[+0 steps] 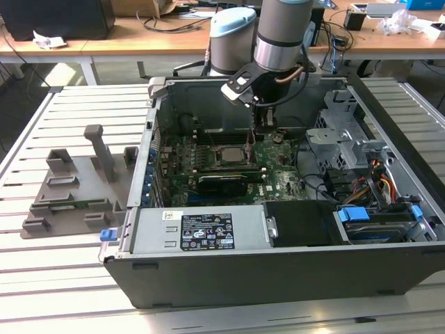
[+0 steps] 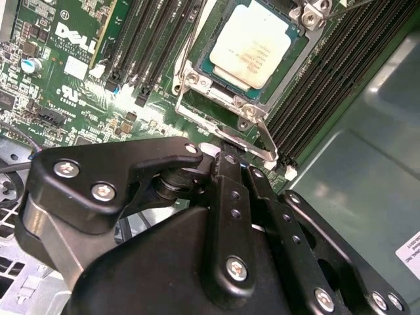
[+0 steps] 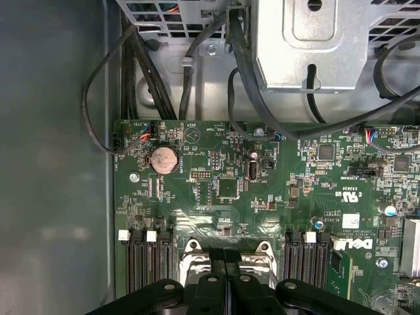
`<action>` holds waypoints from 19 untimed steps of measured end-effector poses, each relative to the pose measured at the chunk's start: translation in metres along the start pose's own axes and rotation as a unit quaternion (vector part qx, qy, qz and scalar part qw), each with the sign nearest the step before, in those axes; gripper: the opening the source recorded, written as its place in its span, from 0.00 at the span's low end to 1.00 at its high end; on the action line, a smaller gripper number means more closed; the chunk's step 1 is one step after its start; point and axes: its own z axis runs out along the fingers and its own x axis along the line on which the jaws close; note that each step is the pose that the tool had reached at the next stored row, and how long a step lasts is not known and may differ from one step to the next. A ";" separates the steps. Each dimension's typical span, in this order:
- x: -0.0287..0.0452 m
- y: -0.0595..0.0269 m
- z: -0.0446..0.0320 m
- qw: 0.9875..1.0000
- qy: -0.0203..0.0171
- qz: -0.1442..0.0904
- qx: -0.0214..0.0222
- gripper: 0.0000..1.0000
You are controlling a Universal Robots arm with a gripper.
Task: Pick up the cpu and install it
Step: 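Close the cpu cover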
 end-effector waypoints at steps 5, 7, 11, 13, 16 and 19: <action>-0.0001 -0.0049 0.0004 1.000 0.000 0.000 0.000 0.11; -0.0001 -0.0066 0.0006 1.000 0.000 0.000 0.000 0.11; -0.0001 -0.0098 0.0008 1.000 0.000 0.000 0.000 0.11; -0.0001 -0.0109 0.0009 1.000 0.000 0.000 0.000 0.11; -0.0001 -0.0118 0.0016 1.000 0.000 0.000 0.000 0.11; -0.0002 -0.0135 0.0022 1.000 0.000 0.000 0.000 0.11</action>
